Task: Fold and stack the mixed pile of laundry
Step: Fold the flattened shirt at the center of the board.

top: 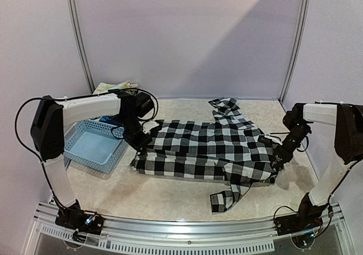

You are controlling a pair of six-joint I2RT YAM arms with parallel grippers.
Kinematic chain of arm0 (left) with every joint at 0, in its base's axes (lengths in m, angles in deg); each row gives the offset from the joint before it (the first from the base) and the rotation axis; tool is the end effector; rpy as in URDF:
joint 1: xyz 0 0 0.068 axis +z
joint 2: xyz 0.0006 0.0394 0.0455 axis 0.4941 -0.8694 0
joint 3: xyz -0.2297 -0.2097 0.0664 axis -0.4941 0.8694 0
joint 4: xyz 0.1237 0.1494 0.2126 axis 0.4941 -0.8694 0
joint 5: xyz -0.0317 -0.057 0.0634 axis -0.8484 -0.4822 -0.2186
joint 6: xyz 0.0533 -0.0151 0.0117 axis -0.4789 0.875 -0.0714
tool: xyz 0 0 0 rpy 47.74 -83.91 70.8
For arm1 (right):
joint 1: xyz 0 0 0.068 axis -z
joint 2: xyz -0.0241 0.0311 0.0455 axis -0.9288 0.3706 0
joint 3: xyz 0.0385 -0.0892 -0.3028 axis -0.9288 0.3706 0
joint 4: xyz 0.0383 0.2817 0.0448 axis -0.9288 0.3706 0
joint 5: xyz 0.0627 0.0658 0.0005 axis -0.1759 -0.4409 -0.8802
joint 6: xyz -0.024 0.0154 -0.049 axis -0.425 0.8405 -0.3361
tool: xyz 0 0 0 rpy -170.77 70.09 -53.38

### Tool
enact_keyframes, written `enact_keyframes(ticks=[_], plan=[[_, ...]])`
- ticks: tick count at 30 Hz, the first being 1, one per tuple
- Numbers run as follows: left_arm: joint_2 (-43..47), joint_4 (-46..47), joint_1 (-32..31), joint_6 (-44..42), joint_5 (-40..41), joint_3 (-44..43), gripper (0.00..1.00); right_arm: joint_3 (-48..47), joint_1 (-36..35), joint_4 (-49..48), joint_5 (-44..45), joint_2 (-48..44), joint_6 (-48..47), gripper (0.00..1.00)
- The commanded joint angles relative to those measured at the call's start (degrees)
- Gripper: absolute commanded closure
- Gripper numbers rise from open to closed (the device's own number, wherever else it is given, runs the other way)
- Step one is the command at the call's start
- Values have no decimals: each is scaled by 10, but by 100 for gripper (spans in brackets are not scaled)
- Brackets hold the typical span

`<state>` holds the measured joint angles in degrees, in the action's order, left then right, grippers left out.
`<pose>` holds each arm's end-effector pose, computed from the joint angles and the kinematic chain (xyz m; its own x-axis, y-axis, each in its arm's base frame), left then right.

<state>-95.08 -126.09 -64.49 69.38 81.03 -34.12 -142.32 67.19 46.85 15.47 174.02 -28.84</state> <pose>0.3246 -0.2302 0.2414 -0.7803 0.6170 -0.1020 0.6246 0.7772 -0.0770 0.2828 0.0248 0.2112 -0.6768 -0.7081 -0.2010 -0.6879 0.5113 0.5151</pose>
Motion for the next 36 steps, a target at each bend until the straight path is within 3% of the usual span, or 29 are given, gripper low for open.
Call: enact_keyframes(ticks=[1,7,22,36], plan=[[-46,14,32,-4,17,-25,100,-31,3,-43,6,60,42,98],[-87,21,45,-1,21,-52,100,-72,5,-61,12,127,75,98],[-112,23,56,-4,14,-88,100,-131,4,-67,18,184,100,96],[-69,-7,50,-29,-67,-55,98,-86,5,0,9,120,51,94]])
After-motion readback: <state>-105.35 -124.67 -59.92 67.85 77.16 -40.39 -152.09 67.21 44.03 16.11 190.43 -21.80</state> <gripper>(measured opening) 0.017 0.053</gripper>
